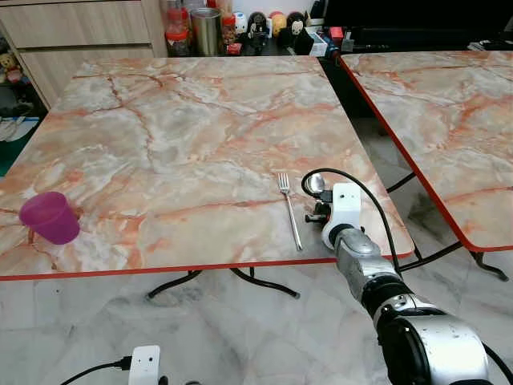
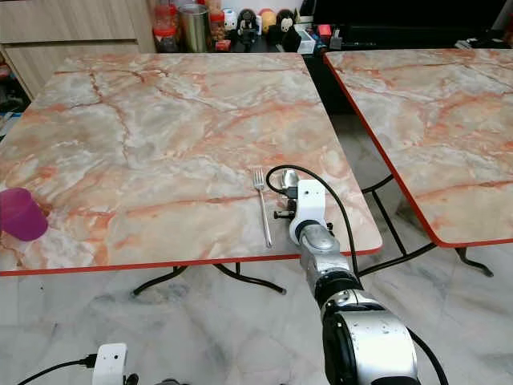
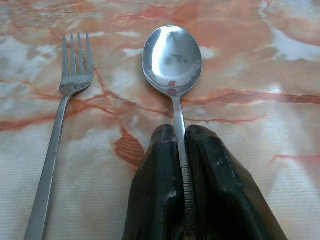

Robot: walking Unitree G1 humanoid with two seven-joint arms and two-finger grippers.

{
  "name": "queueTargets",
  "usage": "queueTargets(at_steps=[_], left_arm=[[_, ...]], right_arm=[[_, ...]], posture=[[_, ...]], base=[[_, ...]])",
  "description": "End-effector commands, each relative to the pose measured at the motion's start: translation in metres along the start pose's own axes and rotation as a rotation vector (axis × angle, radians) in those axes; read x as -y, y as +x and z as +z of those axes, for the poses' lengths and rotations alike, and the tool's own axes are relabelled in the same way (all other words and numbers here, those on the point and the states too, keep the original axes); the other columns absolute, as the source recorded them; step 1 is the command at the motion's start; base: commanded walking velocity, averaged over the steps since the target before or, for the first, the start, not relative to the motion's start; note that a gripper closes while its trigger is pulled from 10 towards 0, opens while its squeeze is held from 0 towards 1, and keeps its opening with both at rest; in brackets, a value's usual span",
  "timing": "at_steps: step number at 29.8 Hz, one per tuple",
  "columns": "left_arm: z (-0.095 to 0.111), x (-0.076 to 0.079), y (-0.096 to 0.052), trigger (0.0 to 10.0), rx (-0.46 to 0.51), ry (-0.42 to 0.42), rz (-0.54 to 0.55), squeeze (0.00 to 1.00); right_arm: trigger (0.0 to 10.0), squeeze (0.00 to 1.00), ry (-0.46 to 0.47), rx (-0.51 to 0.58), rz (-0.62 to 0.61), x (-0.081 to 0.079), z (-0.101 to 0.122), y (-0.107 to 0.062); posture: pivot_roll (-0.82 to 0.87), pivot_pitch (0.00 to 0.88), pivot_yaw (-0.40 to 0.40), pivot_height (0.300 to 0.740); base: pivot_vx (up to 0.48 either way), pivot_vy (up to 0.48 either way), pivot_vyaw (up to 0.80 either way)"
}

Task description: Setting the table

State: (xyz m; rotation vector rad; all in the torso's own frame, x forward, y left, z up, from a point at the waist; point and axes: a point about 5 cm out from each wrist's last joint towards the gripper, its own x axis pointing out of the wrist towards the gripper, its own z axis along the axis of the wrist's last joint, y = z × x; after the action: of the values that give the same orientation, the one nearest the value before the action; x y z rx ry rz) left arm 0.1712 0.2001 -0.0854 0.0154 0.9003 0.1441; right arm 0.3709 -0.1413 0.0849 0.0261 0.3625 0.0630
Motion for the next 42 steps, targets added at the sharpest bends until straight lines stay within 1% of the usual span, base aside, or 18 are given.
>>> queueTargets(at_steps=[1, 8, 9, 10, 12, 14, 17, 18, 19, 21, 22, 23, 25, 29, 33, 42], left_arm=[[-0.016, 0.002, -0.003, 10.0, -0.064, -0.004, -0.012, 0.0], [-0.015, 0.002, -0.003, 10.0, -0.062, -0.004, -0.01, 0.0], [-0.014, 0.002, -0.003, 10.0, -0.059, -0.004, -0.008, 0.0], [-0.014, 0.002, -0.003, 10.0, -0.059, -0.004, -0.007, 0.0], [-0.013, 0.002, -0.003, 10.0, -0.058, -0.004, -0.006, 0.0], [-0.013, 0.002, -0.003, 10.0, -0.057, -0.005, -0.005, 0.0], [-0.013, 0.002, -0.003, 10.0, -0.051, -0.012, 0.002, 0.0], [-0.013, 0.002, -0.003, 10.0, -0.048, -0.018, 0.004, 0.0], [-0.013, 0.002, -0.003, 10.0, -0.046, -0.019, 0.005, 0.0], [-0.014, 0.002, -0.003, 10.0, -0.053, -0.016, 0.009, 0.0], [-0.014, 0.002, -0.003, 10.0, -0.053, -0.016, 0.009, 0.0], [-0.014, 0.002, -0.003, 10.0, -0.056, -0.014, 0.009, 0.0], [-0.015, 0.002, -0.003, 10.0, -0.054, -0.009, 0.014, 0.0], [-0.016, 0.002, -0.003, 10.0, -0.055, 0.008, 0.027, 0.0], [-0.016, 0.001, -0.004, 10.0, -0.055, -0.004, 0.039, 0.0], [-0.016, -0.001, -0.004, 10.0, -0.056, -0.002, 0.045, 0.0]], right_arm=[[0.0, 0.0, 0.001, -0.029, 0.015, -0.004, -0.008, -0.001], [0.0, 0.0, -0.004, -0.011, 0.02, -0.005, -0.005, -0.001], [7.1, 0.0, -0.026, 0.041, 0.027, -0.008, 0.003, 0.0], [10.0, 0.0, -0.036, 0.075, 0.032, -0.01, 0.009, 0.0], [10.0, 0.0, -0.046, 0.126, 0.035, -0.013, 0.017, 0.001], [10.0, 0.0, -0.044, 0.14, 0.036, -0.013, 0.019, 0.001], [10.0, 0.0, -0.05, 0.235, 0.045, -0.017, 0.035, 0.0], [10.0, 0.0, -0.048, 0.287, 0.052, -0.019, 0.044, -0.001], [10.0, 0.0, -0.047, 0.307, 0.054, -0.02, 0.047, -0.002], [10.0, 0.0, -0.059, 0.394, 0.075, -0.023, 0.06, -0.004], [10.0, 0.0, -0.059, 0.394, 0.075, -0.023, 0.06, -0.004], [10.0, 0.0, -0.073, 0.43, 0.093, -0.027, 0.065, -0.006], [10.0, 0.0, -0.087, 0.457, 0.112, -0.03, 0.068, -0.007], [10.0, 0.0, -0.107, 0.467, 0.12, -0.033, 0.068, -0.008], [10.0, 0.0, -0.09, 0.466, 0.122, -0.034, 0.065, -0.008], [10.0, 0.0, -0.091, 0.477, 0.127, -0.035, 0.065, -0.009]], posture=[[0.13, 0.108, -0.056, 0.715], [0.13, 0.106, -0.055, 0.715], [0.13, 0.104, -0.054, 0.715], [0.13, 0.104, -0.054, 0.715], [0.13, 0.104, -0.053, 0.715], [0.13, 0.103, -0.054, 0.715], [0.13, 0.104, -0.054, 0.715], [0.13, 0.105, -0.054, 0.715], [0.13, 0.105, -0.054, 0.715], [0.13, 0.107, -0.056, 0.715], [0.13, 0.107, -0.056, 0.715], [0.12, 0.107, -0.058, 0.715], [0.12, 0.106, -0.06, 0.715], [0.12, 0.107, -0.061, 0.715], [0.12, 0.106, -0.062, 0.715], [0.12, 0.104, -0.06, 0.715]], base=[[0.0, 0.0, 0.0], [0.0, 0.0, 0.0], [0.0, 0.0, 0.0], [0.0, 0.0, 0.0], [0.0, 0.0, 0.0], [0.0, 0.0, 0.0], [0.0, 0.0, 0.0], [0.0, 0.0, 0.0], [0.0, 0.0, 0.0], [0.0, 0.0, 0.0], [0.0, 0.0, 0.0], [0.0, 0.0, 0.0], [0.0, 0.0, 0.0], [0.0, 0.0, 0.0], [0.0, -0.342, 0.0], [0.0, -0.311, 0.0]])
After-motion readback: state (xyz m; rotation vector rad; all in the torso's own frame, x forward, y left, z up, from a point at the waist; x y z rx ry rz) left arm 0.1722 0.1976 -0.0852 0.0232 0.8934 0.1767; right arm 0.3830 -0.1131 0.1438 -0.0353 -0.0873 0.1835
